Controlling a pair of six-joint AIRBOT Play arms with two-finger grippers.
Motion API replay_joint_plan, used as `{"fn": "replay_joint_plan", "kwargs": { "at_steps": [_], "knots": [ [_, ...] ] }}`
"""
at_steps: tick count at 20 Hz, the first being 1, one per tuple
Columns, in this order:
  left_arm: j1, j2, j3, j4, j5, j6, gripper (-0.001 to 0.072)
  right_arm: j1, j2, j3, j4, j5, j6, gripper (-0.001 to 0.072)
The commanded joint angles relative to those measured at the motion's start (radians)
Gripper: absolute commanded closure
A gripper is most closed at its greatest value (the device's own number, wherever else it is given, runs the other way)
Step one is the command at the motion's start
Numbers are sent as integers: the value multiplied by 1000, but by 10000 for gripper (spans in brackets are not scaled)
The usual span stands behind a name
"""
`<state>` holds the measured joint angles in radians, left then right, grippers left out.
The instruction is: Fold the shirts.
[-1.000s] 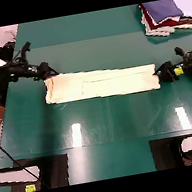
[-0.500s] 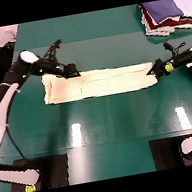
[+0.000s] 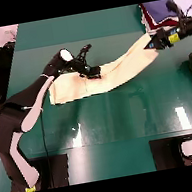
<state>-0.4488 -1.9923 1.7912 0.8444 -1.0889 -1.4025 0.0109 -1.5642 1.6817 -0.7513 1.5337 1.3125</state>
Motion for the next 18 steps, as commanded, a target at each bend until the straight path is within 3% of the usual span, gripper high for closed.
{"fn": "replay_joint_plan", "kwargs": {
  "at_steps": [1,5,11,18],
  "knots": [
    [-29,-64,47,26,21,-40,687,106,18,143,-1,10,41,698],
    [-29,-64,48,29,48,-40,687,205,-13,249,-1,15,43,699],
    [14,-19,66,44,-39,-28,687,313,-103,367,-1,4,41,699],
    [222,189,81,142,-137,-1,686,494,-175,366,3,-122,8,698]
  ]
}}
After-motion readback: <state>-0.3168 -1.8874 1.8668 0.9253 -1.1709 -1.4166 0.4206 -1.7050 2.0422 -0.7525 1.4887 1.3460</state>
